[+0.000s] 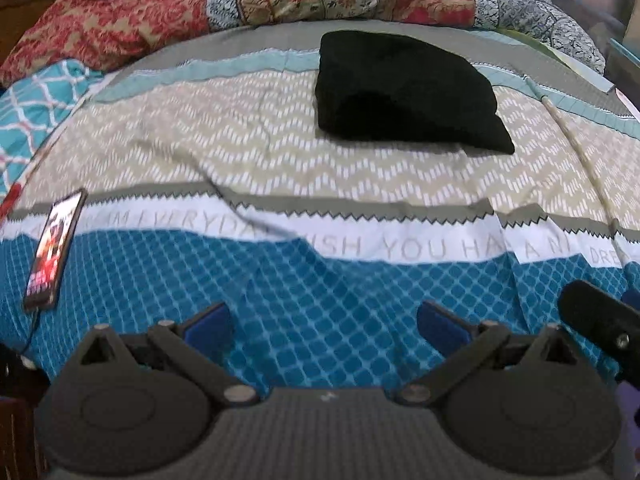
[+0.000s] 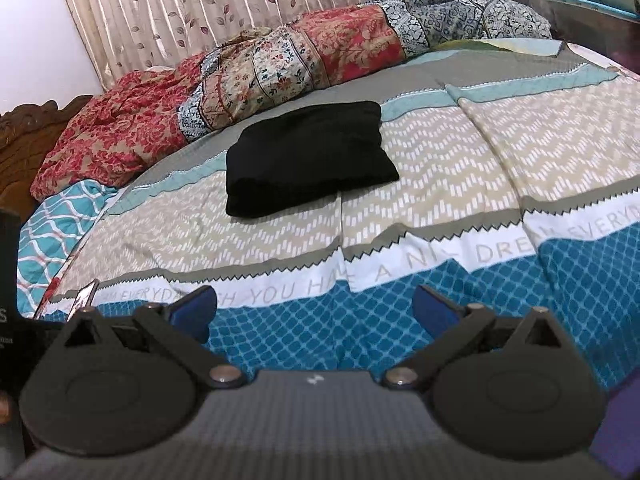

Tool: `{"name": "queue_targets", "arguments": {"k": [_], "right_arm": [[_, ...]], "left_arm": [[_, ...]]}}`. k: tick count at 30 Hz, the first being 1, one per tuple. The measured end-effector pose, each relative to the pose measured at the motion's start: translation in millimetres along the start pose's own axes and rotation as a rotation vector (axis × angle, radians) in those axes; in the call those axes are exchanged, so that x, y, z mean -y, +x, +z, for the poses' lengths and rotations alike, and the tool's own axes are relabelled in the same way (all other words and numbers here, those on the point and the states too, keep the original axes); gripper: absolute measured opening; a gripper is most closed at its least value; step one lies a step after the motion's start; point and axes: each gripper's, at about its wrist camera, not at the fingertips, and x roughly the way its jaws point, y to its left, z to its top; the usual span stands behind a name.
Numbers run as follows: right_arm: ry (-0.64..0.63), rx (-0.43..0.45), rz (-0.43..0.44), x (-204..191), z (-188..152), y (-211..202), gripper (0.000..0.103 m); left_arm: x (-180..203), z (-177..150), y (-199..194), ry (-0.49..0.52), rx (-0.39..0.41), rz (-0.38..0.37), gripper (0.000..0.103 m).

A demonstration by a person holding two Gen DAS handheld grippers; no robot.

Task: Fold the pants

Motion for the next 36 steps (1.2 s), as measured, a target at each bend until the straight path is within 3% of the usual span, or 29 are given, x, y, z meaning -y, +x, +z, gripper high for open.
{"name": "queue_targets", "arguments": {"k": [11,36], "right_arm": [[0.082,-0.054,0.003,10.9,-10.0,1.3,0.103],[0.135,-0.126,0.042,17.5,-10.0,13.3,0.103]], "left_arm": [[-4.6,-12.2,2.8,-0.019,-0.030,0.030,0.103],[-5.8,-15.6,20.8,0.017,-0.109,0.061,0.103]]}}
